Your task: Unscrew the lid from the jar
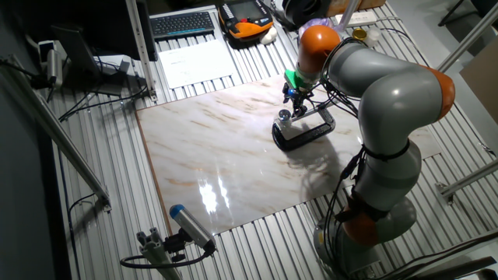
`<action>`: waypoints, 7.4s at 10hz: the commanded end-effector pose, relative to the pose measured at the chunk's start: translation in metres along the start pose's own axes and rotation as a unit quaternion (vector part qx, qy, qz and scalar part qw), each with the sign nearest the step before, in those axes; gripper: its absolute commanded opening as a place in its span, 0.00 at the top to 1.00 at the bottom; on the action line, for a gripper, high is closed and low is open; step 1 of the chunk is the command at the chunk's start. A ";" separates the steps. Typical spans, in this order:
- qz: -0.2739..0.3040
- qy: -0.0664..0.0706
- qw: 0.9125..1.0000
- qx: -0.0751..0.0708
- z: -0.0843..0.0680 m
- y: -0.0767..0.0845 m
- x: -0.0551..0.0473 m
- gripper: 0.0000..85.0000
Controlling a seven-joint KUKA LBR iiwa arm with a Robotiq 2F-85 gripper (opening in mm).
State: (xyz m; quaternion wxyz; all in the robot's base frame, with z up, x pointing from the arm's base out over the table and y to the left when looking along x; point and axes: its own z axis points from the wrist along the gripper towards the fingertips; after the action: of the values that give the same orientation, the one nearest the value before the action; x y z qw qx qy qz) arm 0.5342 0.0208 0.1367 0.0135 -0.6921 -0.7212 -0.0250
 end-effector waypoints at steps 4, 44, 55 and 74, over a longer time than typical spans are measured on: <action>0.230 -0.003 0.973 -0.012 0.004 -0.006 0.001 0.20; 0.132 -0.008 0.991 -0.016 0.039 0.013 0.006 0.20; 0.133 -0.009 0.991 -0.015 0.040 0.010 0.005 0.20; 0.117 0.000 0.993 -0.027 0.044 0.008 0.006 0.40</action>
State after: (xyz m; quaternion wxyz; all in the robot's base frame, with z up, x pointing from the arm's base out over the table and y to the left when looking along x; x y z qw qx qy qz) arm 0.5423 0.0291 0.0927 -0.0017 -0.7717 -0.6345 -0.0423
